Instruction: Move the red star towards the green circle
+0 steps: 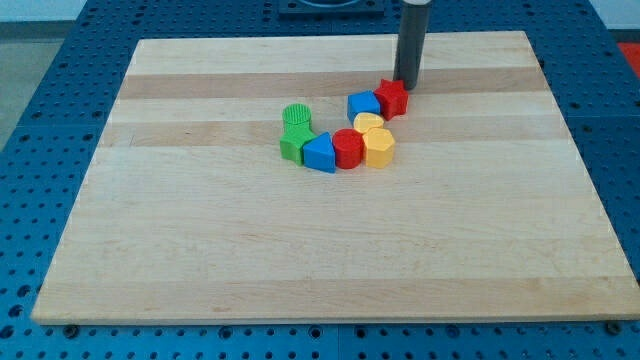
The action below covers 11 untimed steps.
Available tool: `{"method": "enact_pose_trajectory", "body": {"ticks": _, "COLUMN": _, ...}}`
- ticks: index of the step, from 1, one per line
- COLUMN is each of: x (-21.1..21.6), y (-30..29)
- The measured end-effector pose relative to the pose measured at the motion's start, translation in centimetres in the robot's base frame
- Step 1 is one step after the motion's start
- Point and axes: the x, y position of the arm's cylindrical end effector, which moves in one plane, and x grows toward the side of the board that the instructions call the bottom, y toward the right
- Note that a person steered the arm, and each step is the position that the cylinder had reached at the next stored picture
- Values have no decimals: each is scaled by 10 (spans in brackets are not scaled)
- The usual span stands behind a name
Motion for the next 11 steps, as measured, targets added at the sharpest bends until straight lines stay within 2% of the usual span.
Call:
{"method": "enact_pose_trajectory", "body": {"ticks": 1, "x": 0, "y": 33}}
{"method": "enact_pose_trajectory", "body": {"ticks": 2, "x": 22, "y": 44}}
{"method": "enact_pose_trajectory", "body": {"ticks": 3, "x": 52, "y": 26}}
{"method": "enact_pose_trajectory", "body": {"ticks": 4, "x": 59, "y": 3}}
{"method": "enact_pose_trajectory", "body": {"ticks": 8, "x": 18, "y": -47}}
{"method": "enact_pose_trajectory", "body": {"ticks": 10, "x": -32, "y": -47}}
{"method": "enact_pose_trajectory", "body": {"ticks": 11, "x": -36, "y": -61}}
